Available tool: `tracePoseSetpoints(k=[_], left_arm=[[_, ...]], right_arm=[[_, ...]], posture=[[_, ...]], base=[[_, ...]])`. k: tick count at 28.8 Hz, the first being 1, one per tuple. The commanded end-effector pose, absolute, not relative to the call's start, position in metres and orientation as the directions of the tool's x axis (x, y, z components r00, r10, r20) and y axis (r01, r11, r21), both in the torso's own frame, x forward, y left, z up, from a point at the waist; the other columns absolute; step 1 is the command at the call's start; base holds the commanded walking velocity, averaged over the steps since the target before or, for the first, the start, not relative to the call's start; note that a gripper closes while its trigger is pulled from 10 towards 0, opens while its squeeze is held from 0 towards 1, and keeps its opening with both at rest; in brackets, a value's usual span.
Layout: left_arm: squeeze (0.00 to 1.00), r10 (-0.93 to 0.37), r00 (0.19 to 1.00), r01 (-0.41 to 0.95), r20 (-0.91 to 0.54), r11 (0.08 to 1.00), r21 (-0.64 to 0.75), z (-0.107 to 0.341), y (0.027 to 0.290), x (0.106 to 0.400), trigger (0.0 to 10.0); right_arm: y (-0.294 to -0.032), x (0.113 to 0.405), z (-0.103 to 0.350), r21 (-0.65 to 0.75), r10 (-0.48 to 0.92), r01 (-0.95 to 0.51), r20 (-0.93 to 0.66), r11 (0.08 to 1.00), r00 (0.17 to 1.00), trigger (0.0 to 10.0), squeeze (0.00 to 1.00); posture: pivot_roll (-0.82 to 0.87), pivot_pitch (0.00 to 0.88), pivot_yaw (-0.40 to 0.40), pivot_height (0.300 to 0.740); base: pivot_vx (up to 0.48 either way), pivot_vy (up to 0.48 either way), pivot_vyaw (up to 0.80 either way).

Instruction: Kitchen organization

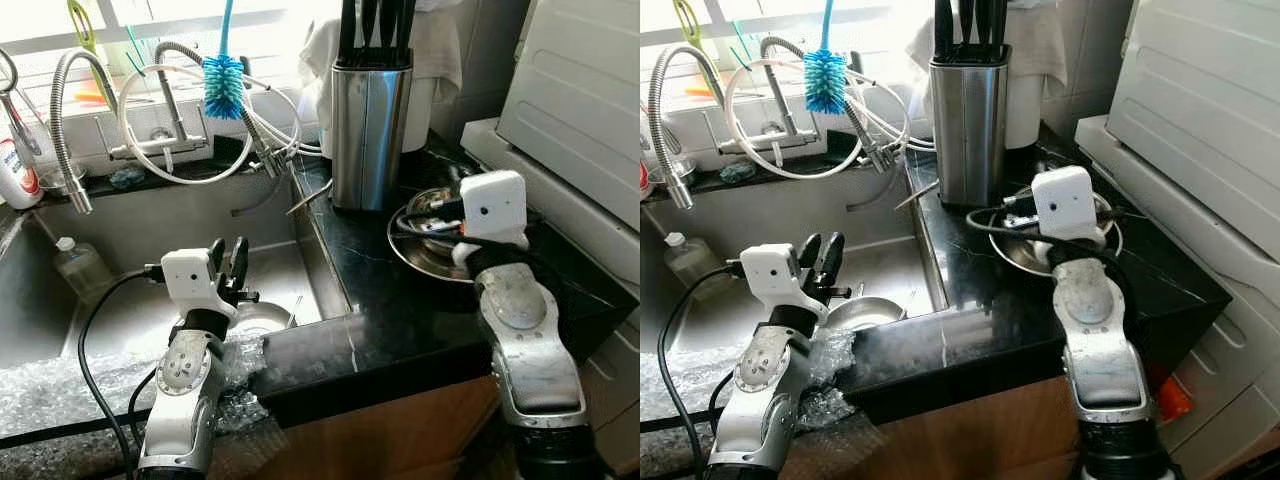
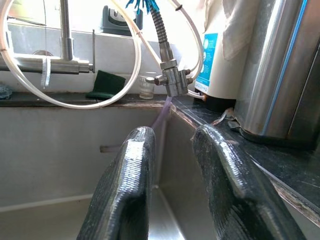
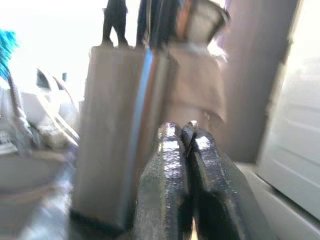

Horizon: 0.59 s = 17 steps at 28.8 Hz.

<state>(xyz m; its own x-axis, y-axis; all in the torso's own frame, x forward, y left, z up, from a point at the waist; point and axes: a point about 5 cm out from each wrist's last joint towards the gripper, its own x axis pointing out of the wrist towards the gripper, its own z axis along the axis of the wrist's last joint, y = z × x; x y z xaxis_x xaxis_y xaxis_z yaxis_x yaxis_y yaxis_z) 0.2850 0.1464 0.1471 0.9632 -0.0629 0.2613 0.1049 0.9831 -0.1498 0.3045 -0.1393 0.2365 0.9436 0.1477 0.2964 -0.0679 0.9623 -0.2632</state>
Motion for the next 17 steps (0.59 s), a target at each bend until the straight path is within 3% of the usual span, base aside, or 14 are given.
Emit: tracePoseSetpoints(k=[1, 6, 9, 17], left_arm=[[0.0, -0.056, 0.98, 0.088, 0.189, 0.982, -0.17, 0.131, 0.149, 0.284, 10.0], [0.0, -0.063, 0.978, 0.097, 0.197, 0.982, -0.165, 0.132, 0.148, 0.284, 10.0], [0.0, -0.07, 0.977, 0.103, 0.203, 0.982, -0.158, 0.134, 0.148, 0.284, 10.0], [0.0, -0.092, 0.97, 0.126, 0.225, 0.982, -0.14, 0.139, 0.145, 0.283, 10.0]], right_arm=[[-0.127, 0.3, 0.254, -0.241, 0.223, -0.139, 0.365, 0.961, 0.904, 10.0, 0.0], [-0.108, 0.297, 0.262, -0.187, 0.334, -0.281, 0.39, 0.941, 0.858, 10.0, 0.0], [-0.094, 0.297, 0.263, -0.083, 0.424, -0.426, 0.376, 0.901, 0.824, 10.0, 0.0], [-0.074, 0.298, 0.25, -0.01, 0.541, -0.57, 0.332, 0.821, 0.773, 10.0, 0.0]], posture=[[-0.09, 0.0, 0.039, 0.74], [-0.09, 0.0, 0.043, 0.74], [-0.09, 0.0, 0.043, 0.74], [-0.07, 0.0, 0.034, 0.74]], base=[[0.0, 0.0, 0.0], [0.0, 0.0, 0.0], [0.0, 0.0, 0.0], [0.0, 0.0, 0.0]])
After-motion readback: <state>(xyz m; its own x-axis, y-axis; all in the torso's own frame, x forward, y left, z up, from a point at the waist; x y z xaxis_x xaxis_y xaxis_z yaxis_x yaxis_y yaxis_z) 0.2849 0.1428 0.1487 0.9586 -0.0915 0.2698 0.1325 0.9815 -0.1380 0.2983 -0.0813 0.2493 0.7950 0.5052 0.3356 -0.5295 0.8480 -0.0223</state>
